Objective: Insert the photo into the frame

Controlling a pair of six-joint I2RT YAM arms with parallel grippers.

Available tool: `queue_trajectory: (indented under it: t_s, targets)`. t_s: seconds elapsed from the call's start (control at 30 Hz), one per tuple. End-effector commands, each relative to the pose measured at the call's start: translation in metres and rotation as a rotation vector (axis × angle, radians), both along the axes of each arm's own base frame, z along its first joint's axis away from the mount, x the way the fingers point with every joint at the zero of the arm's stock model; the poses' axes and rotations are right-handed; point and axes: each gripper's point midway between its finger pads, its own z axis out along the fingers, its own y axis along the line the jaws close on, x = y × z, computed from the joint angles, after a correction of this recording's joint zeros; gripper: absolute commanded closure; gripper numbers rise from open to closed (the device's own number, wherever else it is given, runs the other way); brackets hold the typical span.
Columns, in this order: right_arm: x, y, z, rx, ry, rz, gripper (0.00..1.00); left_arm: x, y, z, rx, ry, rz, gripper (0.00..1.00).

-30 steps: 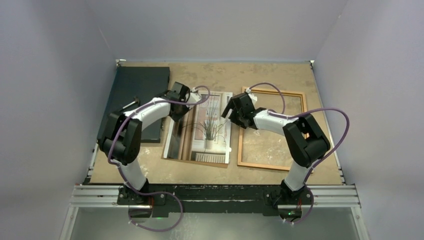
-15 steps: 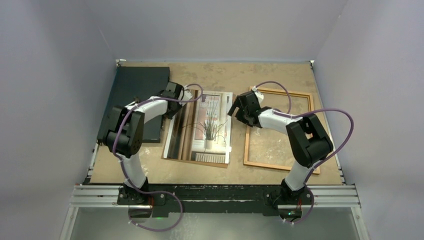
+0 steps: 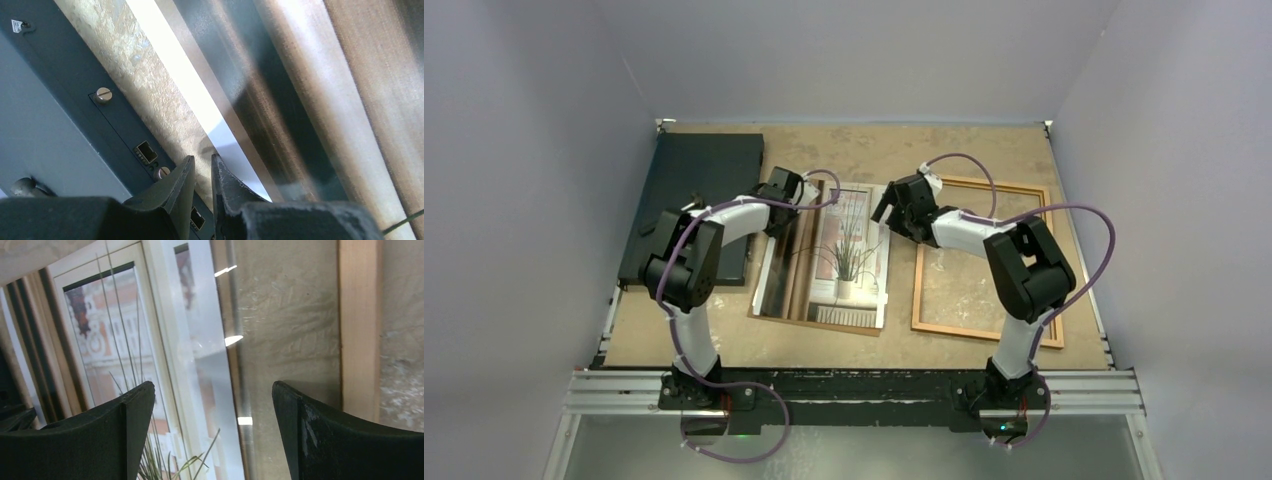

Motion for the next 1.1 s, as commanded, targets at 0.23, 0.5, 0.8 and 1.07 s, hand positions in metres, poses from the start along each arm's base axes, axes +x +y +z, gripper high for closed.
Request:
queue_trajectory:
  t_s: [0.23, 0.5, 0.8, 1.07]
  targets:
    - [-0.039, 0.032, -0.036, 0.134, 0.197, 0.101, 0.11, -0.034, -0.017, -0.041, -0.083, 0.137, -0.020, 0.84]
    - [-0.031, 0.048, 0.003, 0.223, 0.139, 0.145, 0.12, -0.035, -0.020, -0.042, -0.100, 0.142, -0.026, 0.85]
    - [-0.029, 0.052, 0.030, 0.258, 0.094, 0.165, 0.12, -0.045, -0.024, -0.049, -0.102, 0.159, -0.039, 0.86]
    - [-0.029, 0.050, 0.041, 0.249, 0.075, 0.164, 0.13, -0.048, -0.024, -0.053, -0.098, 0.169, -0.046, 0.87]
